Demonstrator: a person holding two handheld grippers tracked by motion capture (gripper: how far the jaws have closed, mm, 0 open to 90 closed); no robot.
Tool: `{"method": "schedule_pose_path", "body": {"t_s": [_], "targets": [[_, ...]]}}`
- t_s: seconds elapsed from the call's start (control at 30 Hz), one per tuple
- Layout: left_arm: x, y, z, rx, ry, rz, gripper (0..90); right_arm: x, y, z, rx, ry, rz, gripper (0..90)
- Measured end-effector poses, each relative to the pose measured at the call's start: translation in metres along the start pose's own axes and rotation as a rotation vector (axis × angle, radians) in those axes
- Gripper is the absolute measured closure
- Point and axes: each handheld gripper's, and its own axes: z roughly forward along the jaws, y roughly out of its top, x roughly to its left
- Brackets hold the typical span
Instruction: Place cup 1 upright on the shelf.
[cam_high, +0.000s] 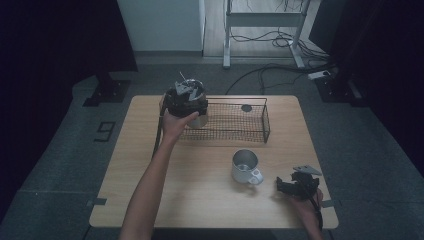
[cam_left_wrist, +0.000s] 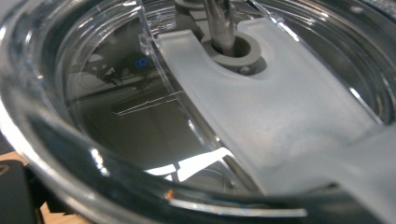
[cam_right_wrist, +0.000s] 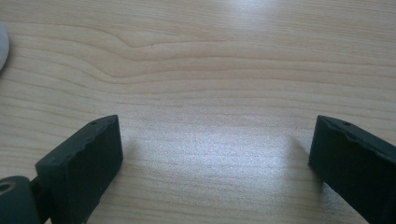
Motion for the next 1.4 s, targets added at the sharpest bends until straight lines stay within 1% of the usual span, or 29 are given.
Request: {"method": "schedule_pose_path", "body": {"t_s": [0.33,0.7,1.0,1.4], "targets": [[0.005,-0.002,0.009,0.009,0.005,-0.012,4.0,0.000,0.000,0.000,0.000,0.000,0.000,2.3],[0.006,-0.004,0.020,0.023,0.013,-0.018,4.1,0.000,0.000,0.000,0.000,0.000,0.001,2.4],[0.004,-0.008,0.032,0.038,0.013,-0.026,4.0,0.000,0.000,0.000,-0.001,0.001,-0.001,2.5],[0.001,-0.010,0.041,0.048,0.017,-0.028,4.0,0.000,0.000,0.000,-0.001,0.001,-0.001,2.5]]}}
